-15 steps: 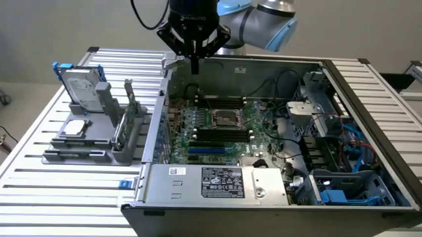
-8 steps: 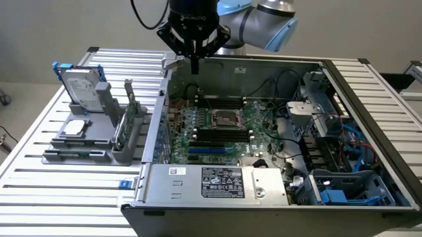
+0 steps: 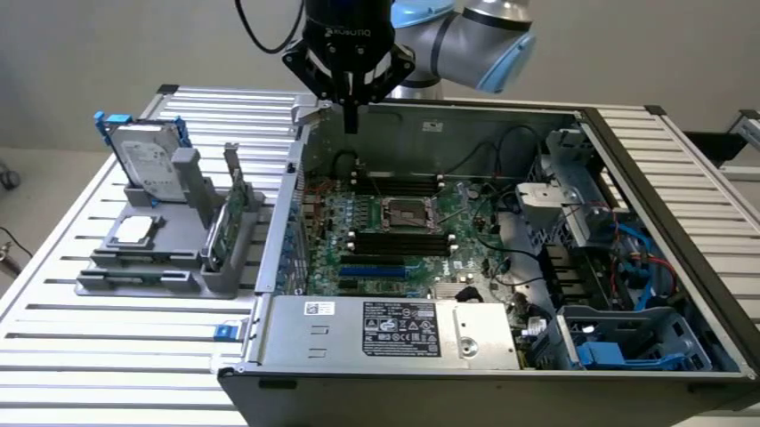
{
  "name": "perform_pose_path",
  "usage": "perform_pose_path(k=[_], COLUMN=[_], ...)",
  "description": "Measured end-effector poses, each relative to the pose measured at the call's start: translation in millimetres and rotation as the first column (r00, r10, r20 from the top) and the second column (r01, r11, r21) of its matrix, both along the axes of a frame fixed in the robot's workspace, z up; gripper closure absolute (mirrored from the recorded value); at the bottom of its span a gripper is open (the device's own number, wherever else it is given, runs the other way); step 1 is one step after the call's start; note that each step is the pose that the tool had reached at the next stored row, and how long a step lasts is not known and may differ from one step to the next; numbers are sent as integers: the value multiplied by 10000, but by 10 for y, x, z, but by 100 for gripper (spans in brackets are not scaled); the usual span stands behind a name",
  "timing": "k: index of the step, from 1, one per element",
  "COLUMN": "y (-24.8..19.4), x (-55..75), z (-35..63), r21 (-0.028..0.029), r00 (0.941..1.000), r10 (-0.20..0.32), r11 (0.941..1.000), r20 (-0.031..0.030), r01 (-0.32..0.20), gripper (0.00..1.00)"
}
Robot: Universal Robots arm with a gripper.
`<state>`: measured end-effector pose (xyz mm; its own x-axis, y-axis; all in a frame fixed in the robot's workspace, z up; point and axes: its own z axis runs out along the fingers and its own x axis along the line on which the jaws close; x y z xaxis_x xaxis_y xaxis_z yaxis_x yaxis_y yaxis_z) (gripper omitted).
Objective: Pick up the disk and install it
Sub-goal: 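Reach for the disk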
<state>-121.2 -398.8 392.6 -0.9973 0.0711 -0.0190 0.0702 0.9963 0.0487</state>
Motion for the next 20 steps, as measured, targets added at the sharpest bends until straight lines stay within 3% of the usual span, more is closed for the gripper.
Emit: perform_pose_path(k=[20], y=[0], x=[0], z=[0], r21=[0], r00=[10000], r10=[0], r11=[10000], r20=[0], r01=[0], gripper=[89])
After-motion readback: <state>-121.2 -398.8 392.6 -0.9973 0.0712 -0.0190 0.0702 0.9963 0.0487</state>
